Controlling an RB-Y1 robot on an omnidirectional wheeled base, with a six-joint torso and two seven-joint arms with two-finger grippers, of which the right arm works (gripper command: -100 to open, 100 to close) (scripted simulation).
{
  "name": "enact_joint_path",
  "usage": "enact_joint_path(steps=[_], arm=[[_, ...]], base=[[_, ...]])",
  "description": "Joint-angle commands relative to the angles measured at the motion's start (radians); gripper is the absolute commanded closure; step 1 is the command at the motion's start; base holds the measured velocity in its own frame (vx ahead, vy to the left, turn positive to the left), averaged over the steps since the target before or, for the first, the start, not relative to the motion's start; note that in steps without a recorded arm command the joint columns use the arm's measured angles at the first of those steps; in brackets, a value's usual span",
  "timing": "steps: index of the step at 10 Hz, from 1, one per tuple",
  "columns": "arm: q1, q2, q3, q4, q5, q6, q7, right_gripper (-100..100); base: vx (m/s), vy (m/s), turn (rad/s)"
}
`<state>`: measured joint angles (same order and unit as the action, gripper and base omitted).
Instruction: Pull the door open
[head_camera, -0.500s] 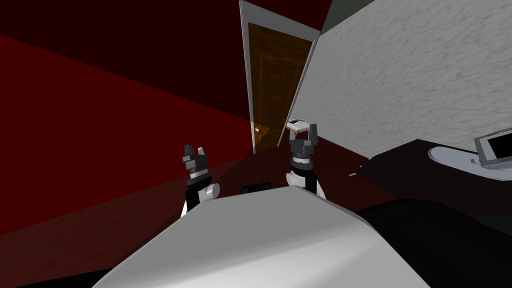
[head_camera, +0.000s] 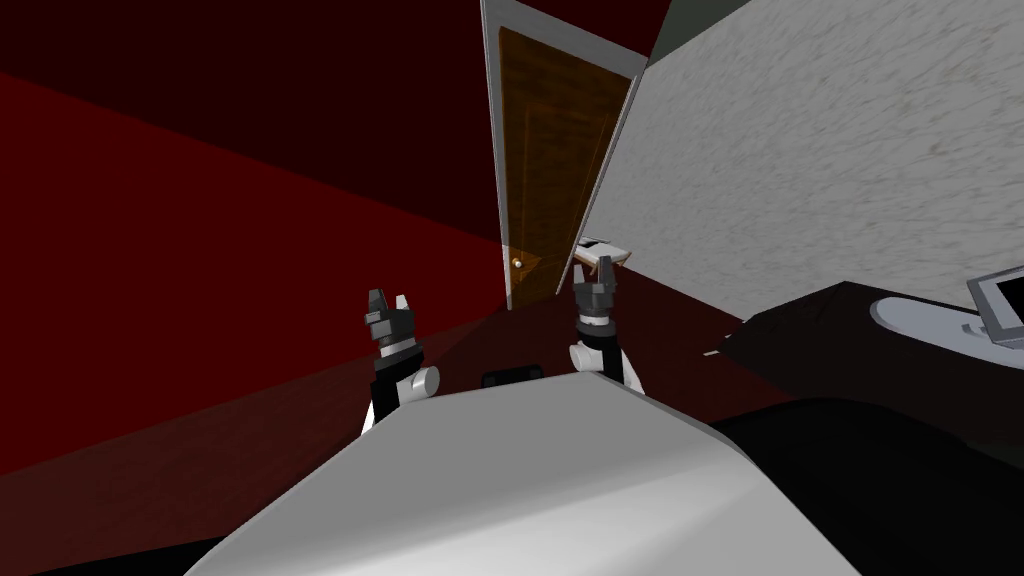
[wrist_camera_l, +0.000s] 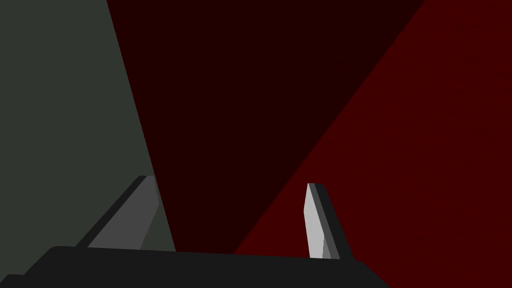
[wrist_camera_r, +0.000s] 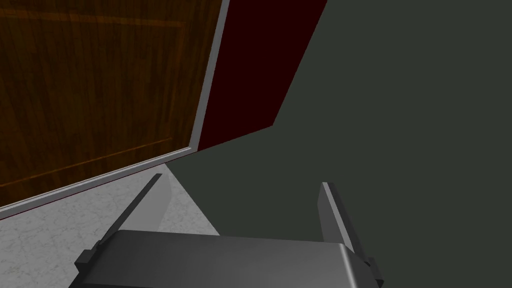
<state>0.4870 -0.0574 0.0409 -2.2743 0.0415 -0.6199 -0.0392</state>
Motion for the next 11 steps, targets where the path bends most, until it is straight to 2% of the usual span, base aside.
enact_joint_path(steps=[1, 2, 11], arm=[[-0.005, -0.006, -0.006, 0.029, 0.008, -0.010, 0.021, -100], [-0.016, -0.011, -0.011, 0.063, 0.018, -0.017, 0.045, -100], [-0.082, -0.036, -0.043, 0.269, 0.079, -0.063, 0.186, -100]], base=[[0.089, 0.019, 0.002], [0.109, 0.011, 0.003], [0.090, 0.009, 0.003]])
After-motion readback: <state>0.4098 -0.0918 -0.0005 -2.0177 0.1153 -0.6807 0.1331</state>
